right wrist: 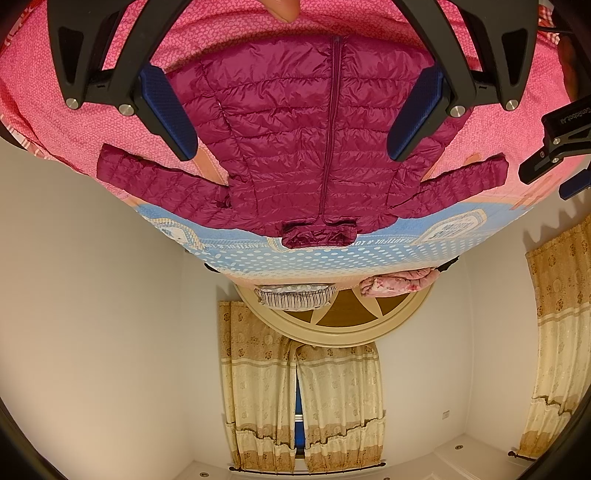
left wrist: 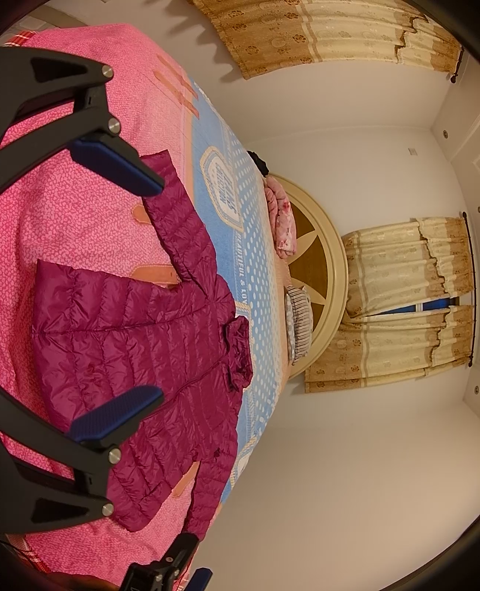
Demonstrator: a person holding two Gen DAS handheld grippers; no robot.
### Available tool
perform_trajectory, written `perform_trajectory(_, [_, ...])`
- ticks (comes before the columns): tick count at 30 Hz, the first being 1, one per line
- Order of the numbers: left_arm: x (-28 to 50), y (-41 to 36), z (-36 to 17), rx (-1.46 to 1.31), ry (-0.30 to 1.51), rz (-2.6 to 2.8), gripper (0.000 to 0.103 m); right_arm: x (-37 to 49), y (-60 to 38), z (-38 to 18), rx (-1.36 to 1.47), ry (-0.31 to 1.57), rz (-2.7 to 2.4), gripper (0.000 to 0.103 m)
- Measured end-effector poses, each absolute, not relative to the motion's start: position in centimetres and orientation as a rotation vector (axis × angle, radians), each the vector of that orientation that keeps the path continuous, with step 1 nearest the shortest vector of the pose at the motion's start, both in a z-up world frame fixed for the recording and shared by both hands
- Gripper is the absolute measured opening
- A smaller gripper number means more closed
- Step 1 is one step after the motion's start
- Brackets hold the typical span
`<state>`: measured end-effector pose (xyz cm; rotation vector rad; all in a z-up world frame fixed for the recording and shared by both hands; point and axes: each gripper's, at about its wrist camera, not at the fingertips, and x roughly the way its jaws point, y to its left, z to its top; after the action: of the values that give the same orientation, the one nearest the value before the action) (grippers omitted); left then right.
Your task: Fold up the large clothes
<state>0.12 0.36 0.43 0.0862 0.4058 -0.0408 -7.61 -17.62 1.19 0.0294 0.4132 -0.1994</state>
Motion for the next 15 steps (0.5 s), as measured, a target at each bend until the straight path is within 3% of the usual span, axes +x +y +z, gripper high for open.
perform_trajectory(15, [0.13,0.45,0.50,0.086,0.408,-0.041,0.103,-7.55,-17.31,1.05,0.040,0.422,-0.182,0.102])
